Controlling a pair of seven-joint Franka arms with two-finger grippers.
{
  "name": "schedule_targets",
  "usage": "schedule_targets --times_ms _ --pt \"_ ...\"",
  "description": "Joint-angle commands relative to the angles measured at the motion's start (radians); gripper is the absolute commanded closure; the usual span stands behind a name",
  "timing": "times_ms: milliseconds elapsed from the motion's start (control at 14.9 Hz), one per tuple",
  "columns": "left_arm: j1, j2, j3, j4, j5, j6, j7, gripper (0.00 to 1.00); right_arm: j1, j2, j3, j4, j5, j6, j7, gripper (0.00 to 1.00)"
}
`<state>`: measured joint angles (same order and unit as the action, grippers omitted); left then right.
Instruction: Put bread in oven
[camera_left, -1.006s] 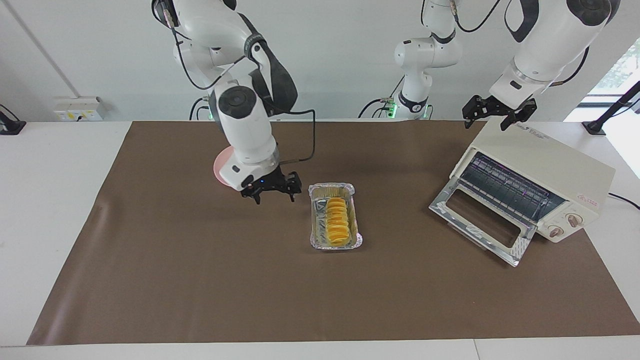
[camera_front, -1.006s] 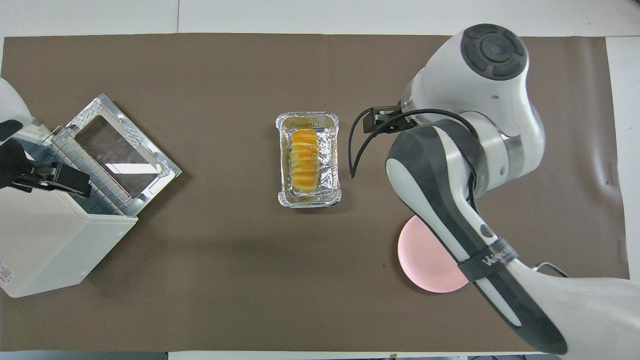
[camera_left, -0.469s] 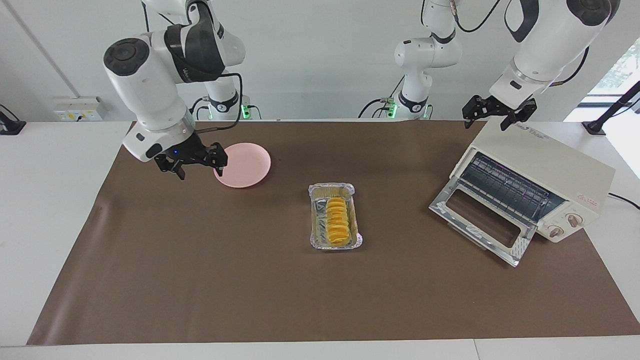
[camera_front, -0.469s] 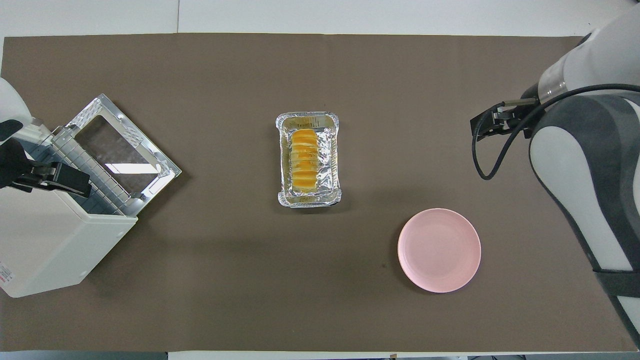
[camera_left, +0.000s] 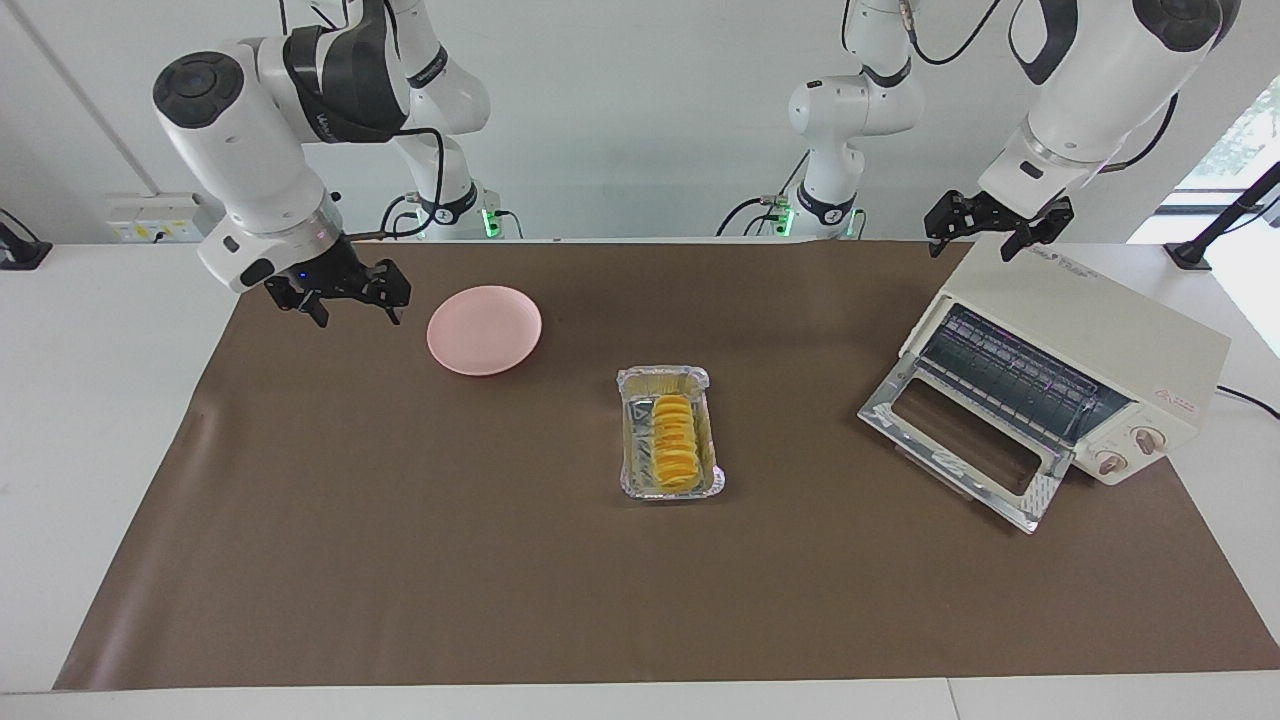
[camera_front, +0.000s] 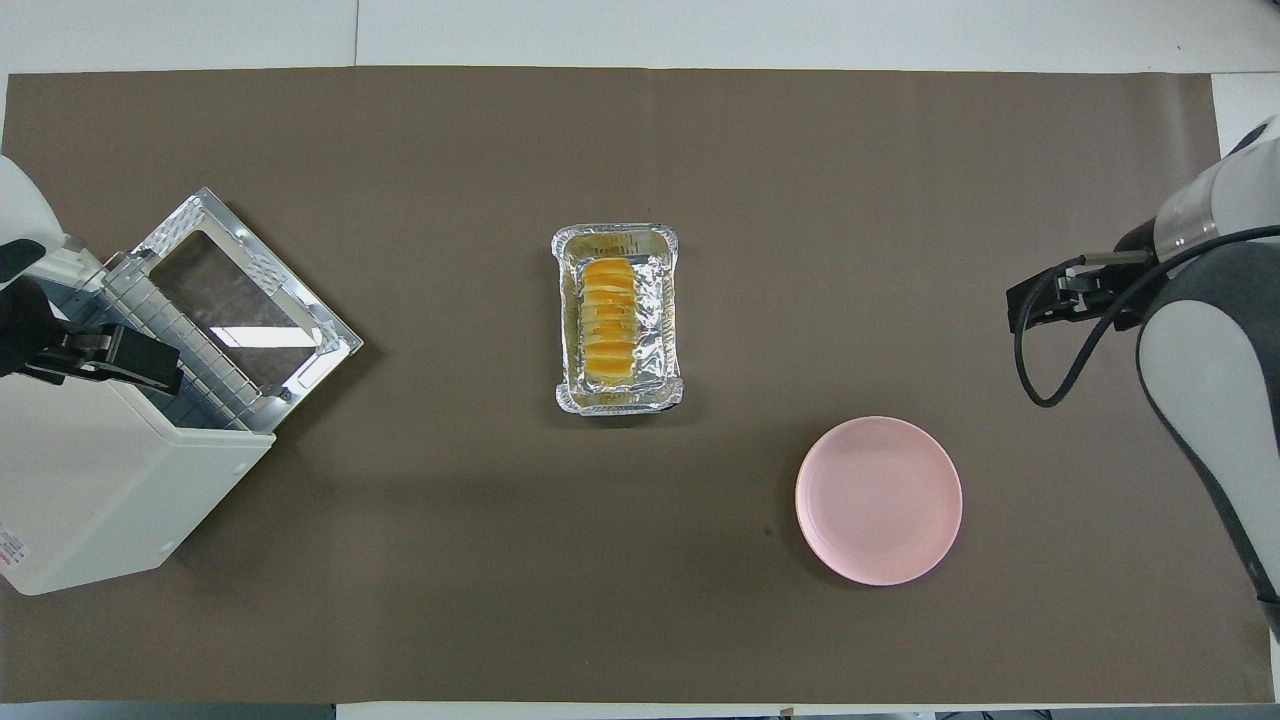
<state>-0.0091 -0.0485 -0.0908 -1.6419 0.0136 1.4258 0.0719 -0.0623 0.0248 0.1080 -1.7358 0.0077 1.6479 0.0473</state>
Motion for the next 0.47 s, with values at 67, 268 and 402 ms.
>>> schedule_targets --times_ms 67,268,402 --pt "0.001 -0.016 0.003 -0.010 -0.010 0.013 -0.009 0.00 -0.022 -0.063 0.015 -0.071 -0.014 0.027 -0.020 0.00" --pt "0.001 -0.016 0.003 -0.010 -0.010 0.013 -0.009 0.00 -0.047 -0.033 0.013 -0.010 -0.012 0.033 -0.004 0.00" --pt "0.001 -0.016 0.003 -0.010 -0.012 0.013 -0.009 0.00 -0.060 -0.028 0.013 0.001 -0.011 0.026 -0.003 0.00"
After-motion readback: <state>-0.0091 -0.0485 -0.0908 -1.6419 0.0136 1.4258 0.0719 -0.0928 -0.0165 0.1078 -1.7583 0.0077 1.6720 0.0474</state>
